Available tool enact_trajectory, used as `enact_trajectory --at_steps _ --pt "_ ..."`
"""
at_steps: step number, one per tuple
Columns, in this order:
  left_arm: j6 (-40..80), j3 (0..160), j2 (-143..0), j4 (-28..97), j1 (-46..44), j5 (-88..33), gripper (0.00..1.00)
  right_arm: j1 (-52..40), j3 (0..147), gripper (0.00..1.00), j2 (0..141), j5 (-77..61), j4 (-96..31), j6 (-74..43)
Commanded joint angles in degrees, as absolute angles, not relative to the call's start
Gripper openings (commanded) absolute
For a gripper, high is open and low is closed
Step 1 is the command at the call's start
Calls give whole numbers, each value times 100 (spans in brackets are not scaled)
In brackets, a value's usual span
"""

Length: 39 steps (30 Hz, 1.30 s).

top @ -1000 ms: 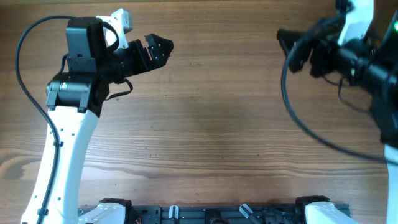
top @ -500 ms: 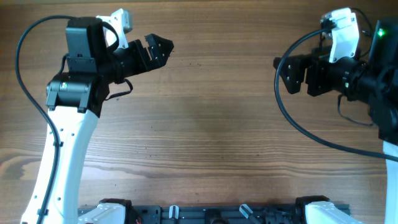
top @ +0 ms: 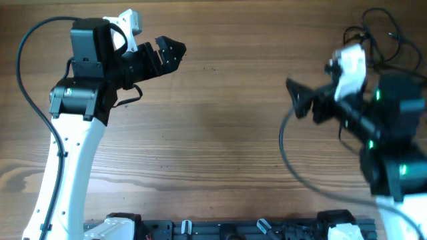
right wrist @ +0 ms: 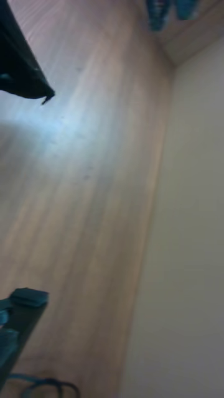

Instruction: Untangle cables

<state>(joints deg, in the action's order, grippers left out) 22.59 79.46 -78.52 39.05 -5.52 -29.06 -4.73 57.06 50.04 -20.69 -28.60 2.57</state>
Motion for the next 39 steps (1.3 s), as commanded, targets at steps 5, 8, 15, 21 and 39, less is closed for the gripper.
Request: enact_trajectory --at_steps 5,8,15,21,39 --pt "2141 7994 -7822 3876 -574 -2888 100 -499 2884 100 2580 -1009 -1009 283" --pt "2141 7994 -7822 3876 -574 -2888 100 -499 2143 100 1933 -1002 -567 283" --pt "2141 7994 -7822 3876 -574 -2888 100 -499 976 100 823 -1011 73 281" --pt "2141 7994 -7822 3876 -574 -2888 100 -499 281 100 123 -1031 237 231" --pt "2141 7994 -7822 3876 -574 -2888 100 -504 30 100 27 -1007 75 150"
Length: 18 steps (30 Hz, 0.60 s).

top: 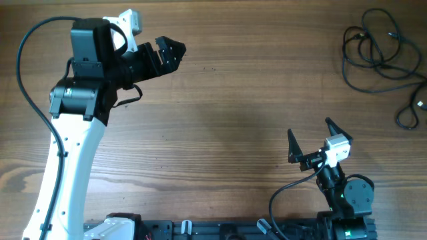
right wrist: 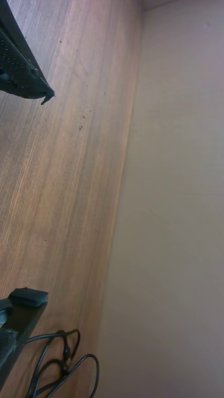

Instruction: Untangle cables

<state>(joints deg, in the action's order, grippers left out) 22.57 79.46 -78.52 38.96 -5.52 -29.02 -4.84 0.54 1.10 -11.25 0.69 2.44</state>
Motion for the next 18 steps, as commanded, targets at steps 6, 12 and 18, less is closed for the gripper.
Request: enact_trajectory --at_steps 6,12,18 --pt "2141 7994 -7822 3876 -574 -2888 100 -504 30 100 27 -1007 75 145" --pt "2141 7994 -7822 3876 -574 -2888 100 -504 30 100 27 -1007 75 150" --pt "2141 7994 -7822 3879 -574 -2714 100 -504 30 100 27 -1007 75 150"
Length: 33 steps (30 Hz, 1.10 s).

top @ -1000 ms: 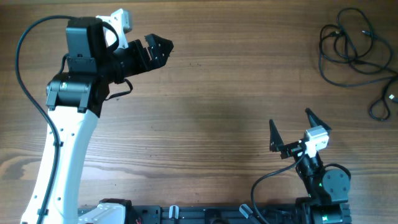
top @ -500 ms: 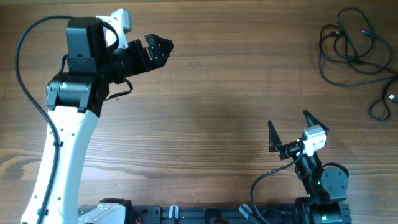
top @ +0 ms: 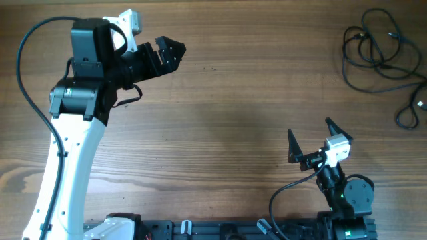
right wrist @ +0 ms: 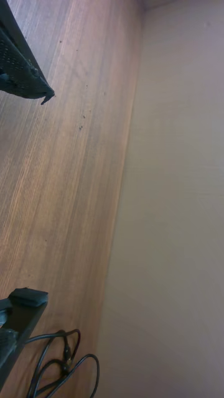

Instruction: Untangle cables

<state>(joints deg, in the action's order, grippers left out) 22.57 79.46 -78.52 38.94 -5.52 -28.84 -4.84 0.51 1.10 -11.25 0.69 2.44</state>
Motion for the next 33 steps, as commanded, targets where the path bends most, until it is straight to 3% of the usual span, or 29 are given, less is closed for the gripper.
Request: enact_trajectory --at_steps 1,6,15,33 --pt "2139 7994 -7822 3879 -574 -2716 100 -504 30 100 27 -1007 75 148" --pt "2132 7992 -7835 3924 -574 -2456 100 -504 30 100 27 -1007 75 150" --pt "1664 7321 -6886 3848 -615 -729 100 -504 30 100 27 -1007 75 148" --pt "923 2510 -2394 -21 -51 -318 100 -502 30 100 27 -1007 75 148"
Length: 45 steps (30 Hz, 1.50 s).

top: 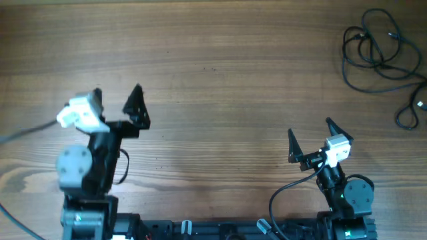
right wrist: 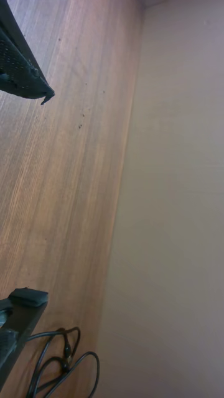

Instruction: Untangle cables

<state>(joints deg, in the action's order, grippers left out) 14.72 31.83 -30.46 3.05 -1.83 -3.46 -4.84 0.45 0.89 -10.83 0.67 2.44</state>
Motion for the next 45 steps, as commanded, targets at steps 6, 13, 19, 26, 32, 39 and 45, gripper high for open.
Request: enact_trajectory --at_steps 6,13,19,26,32,39,45 --pt "346 1500 -1286 -158 19 -290 100 -504 30 100 27 -1007 75 148" --pt "209 749 -537 -158 123 -290 100 -504 30 100 27 -1007 78 148" --pt "209 362 -95 -154 141 -290 100 -504 30 100 27 -1007 78 148" --pt "211 36 -16 -169 141 -292 100 -502 30 100 27 -1007 75 148" --pt "215 36 -16 244 141 -320 100 -504 30 100 27 -1007 75 148" --pt "213 36 -16 419 141 -336 100 -502 30 100 27 -1007 75 150" --pt "213 36 -16 419 145 -336 100 -504 30 100 27 -1007 75 148"
